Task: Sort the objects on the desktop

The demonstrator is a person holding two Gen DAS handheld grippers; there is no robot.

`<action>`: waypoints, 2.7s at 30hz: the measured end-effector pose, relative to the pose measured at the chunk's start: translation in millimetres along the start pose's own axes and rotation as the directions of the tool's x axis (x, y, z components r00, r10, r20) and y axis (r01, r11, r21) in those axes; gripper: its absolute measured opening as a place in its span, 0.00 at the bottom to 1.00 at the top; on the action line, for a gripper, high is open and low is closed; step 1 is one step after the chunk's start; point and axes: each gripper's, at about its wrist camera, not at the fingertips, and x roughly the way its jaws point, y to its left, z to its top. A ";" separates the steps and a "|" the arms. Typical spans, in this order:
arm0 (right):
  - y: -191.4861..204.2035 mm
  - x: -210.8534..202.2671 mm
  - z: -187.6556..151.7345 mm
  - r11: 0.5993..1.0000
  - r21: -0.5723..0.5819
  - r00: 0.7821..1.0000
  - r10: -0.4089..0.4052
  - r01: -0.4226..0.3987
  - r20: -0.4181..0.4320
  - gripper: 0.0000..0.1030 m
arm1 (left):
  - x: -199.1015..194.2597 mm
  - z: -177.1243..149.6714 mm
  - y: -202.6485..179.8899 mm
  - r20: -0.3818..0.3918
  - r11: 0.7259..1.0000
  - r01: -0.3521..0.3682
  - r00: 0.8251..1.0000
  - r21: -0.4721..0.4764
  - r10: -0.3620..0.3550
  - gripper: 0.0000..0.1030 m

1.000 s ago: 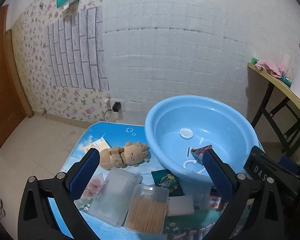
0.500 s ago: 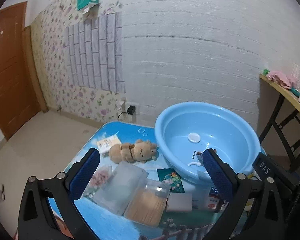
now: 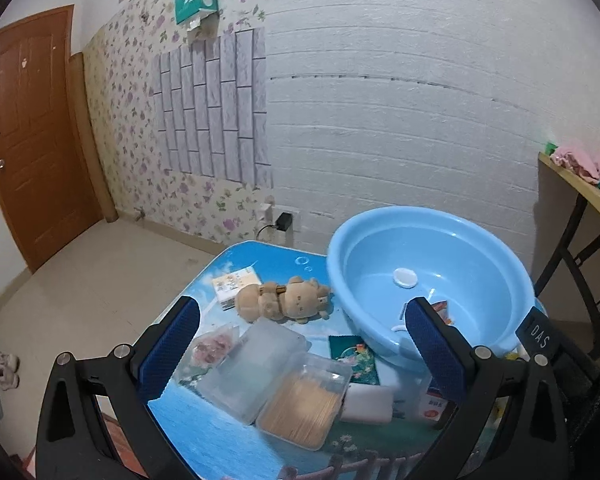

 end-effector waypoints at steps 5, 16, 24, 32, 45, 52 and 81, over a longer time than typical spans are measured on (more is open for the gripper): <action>-2.2 4.1 -2.8 0.999 0.032 1.000 0.014 -0.014 -0.026 0.71 | -7.3 3.0 -9.0 0.035 0.995 -0.079 0.996 0.066 0.076 1.00; -7.5 0.0 -0.4 0.997 0.074 1.000 0.002 -0.003 0.015 0.71 | -17.8 4.1 -10.8 -0.001 0.990 -0.118 0.993 0.070 0.119 0.99; -8.1 -4.0 -1.2 0.997 0.079 0.998 -0.023 0.019 0.051 0.71 | -5.0 7.6 -13.0 -0.041 0.992 -0.089 0.995 0.091 0.093 1.00; -6.7 -22.5 -1.5 0.994 0.089 0.983 -0.076 0.062 0.167 0.71 | -1.5 7.2 -15.7 -0.104 0.971 -0.201 0.971 0.128 0.214 0.99; -11.4 -6.1 -5.0 0.994 0.094 0.994 -0.067 0.059 0.086 0.71 | 0.7 3.9 -23.7 -0.120 0.956 -0.213 0.963 0.201 0.240 0.99; -9.9 -9.9 -5.9 0.996 0.086 0.997 -0.045 0.039 0.070 0.71 | 0.2 10.3 -18.7 -0.112 0.966 -0.193 0.970 0.174 0.214 0.99; -3.3 -16.7 -7.2 1.000 -0.002 0.993 -0.008 0.008 0.120 0.71 | 0.7 4.0 -12.9 -0.067 0.977 -0.078 0.993 0.198 0.093 0.99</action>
